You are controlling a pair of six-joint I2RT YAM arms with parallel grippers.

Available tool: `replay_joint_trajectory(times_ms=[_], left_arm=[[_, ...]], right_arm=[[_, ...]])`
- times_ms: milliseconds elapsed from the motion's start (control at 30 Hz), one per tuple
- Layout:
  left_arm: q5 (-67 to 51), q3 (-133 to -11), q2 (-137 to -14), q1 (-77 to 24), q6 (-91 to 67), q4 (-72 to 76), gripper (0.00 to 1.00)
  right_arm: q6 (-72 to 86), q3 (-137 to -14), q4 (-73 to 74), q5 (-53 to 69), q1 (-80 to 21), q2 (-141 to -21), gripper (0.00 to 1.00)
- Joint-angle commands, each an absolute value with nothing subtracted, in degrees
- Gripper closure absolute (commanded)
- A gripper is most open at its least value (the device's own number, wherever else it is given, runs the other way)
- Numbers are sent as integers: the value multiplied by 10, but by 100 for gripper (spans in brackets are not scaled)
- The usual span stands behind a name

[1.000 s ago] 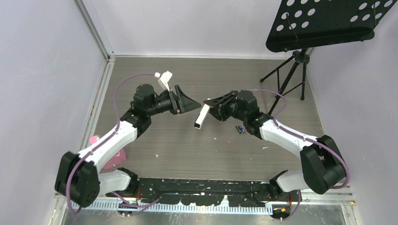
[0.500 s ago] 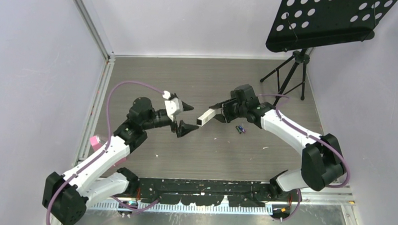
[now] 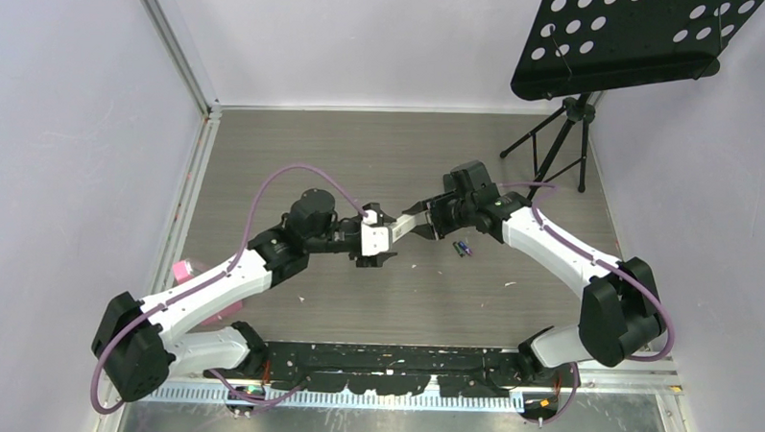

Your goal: Load the batteries into the remote control

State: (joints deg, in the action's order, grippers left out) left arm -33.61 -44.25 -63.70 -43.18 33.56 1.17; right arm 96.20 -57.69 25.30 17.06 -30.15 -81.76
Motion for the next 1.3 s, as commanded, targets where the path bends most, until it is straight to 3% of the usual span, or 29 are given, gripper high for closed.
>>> replay_joint_trajectory(times_ms=[0, 267, 400, 433, 467, 500, 567, 600, 700, 967, 1100, 1267], left_arm=[[-276, -469, -647, -453, 402, 2, 36], [-243, -457, -652, -468, 418, 8, 52], [-230, -457, -663, -474, 418, 19, 79], [-223, -454, -666, -474, 418, 22, 89], [-216, -451, -665, -474, 415, 31, 96], [-202, -448, -664, -474, 404, 41, 100], [-178, -447, -665, -473, 381, 47, 100], [-168, -450, -666, -471, 362, 46, 100], [-175, -458, -664, -447, 275, 49, 100], [-367, -415, -598, -321, 31, 167, 100], [-468, -409, -578, -265, -80, 227, 100], [-564, -388, -585, -187, -262, 406, 100]], right_arm=[[974, -600, 249, 194, -301, -815, 100], [976, -600, 245, 210, -301, -821, 99], [974, -596, 238, 211, -300, -822, 99], [970, -595, 234, 211, -301, -820, 97], [956, -594, 227, 210, -301, -819, 87], [939, -594, 221, 207, -301, -817, 72], [884, -590, 212, 192, -301, -806, 43], [857, -582, 209, 179, -301, -796, 33], [796, -524, 158, 135, -299, -743, 16], [720, -367, -60, 124, -292, -549, 4], [709, -359, -145, 174, -291, -531, 3], [686, -384, -167, 237, -291, -549, 3]])
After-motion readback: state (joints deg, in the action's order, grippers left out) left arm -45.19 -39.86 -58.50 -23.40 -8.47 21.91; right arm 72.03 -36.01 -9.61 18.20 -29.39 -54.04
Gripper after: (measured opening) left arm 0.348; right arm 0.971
